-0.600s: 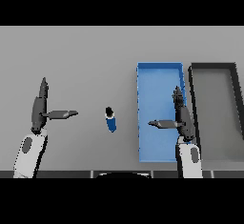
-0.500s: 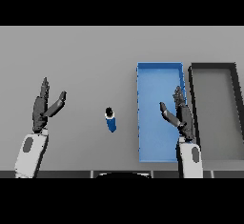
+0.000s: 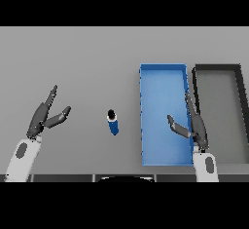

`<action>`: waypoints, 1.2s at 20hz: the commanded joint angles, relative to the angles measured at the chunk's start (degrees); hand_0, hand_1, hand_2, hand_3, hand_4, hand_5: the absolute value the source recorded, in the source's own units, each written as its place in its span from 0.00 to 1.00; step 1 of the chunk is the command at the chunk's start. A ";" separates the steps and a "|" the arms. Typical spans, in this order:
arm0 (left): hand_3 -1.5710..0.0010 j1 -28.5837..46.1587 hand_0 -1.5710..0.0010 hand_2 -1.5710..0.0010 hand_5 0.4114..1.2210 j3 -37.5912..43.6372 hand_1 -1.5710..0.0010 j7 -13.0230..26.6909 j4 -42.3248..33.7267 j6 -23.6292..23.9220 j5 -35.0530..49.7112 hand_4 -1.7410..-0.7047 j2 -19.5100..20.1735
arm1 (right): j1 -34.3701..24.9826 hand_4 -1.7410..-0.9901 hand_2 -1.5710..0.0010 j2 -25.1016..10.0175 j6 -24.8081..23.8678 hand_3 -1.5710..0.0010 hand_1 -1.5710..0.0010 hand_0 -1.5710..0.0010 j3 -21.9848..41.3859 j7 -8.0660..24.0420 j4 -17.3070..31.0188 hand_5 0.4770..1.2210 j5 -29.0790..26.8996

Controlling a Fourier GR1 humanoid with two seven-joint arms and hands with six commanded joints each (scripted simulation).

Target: Pick up the blue pipe and place it into the blue bin.

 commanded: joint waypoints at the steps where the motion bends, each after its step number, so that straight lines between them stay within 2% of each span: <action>1: 1.00 0.03 1.00 1.00 0.23 -0.23 1.00 -0.44 0.17 -0.65 0.09 0.75 -0.01 | 0.65 0.71 1.00 0.05 0.25 1.00 1.00 1.00 0.27 -0.03 -1.07 0.20 -0.17; 5: 1.00 2.06 1.00 1.00 0.20 -1.46 1.00 -2.33 -3.31 -5.88 1.70 0.73 2.85 | 0.19 0.75 1.00 -0.47 0.27 1.00 1.00 1.00 0.55 1.74 -1.48 0.19 0.39; 9: 1.00 4.09 1.00 1.00 0.14 -6.14 1.00 -0.52 -8.03 -10.51 0.75 0.65 4.07 | -0.67 0.75 1.00 -0.28 0.78 1.00 1.00 1.00 0.53 1.39 0.39 0.19 0.07; 11: 1.00 3.90 1.00 1.00 0.11 -9.34 1.00 2.84 -9.48 -11.82 0.13 0.61 2.40 | -0.27 0.77 1.00 -0.29 0.61 1.00 1.00 1.00 1.02 1.52 -0.53 0.19 0.78; 15: 1.00 3.88 1.00 1.00 0.05 -14.32 1.00 5.04 -10.23 -11.26 -4.35 0.58 -1.03 | -0.43 0.73 1.00 0.08 0.18 1.00 1.00 1.00 0.40 2.58 -0.29 0.19 0.19; 19: 1.00 0.52 1.00 1.00 0.05 -16.08 1.00 5.47 -7.05 -11.33 -5.38 0.57 -5.47 | -0.05 0.70 1.00 0.33 0.54 1.00 1.00 1.00 0.72 1.27 -0.34 0.20 0.18; 24: 1.00 -2.70 1.00 1.00 0.06 -17.53 1.00 3.82 -1.75 -9.73 -7.29 0.57 -11.88 | 0.31 0.72 1.00 0.12 0.39 1.00 1.00 1.00 0.32 2.94 -0.80 0.19 0.02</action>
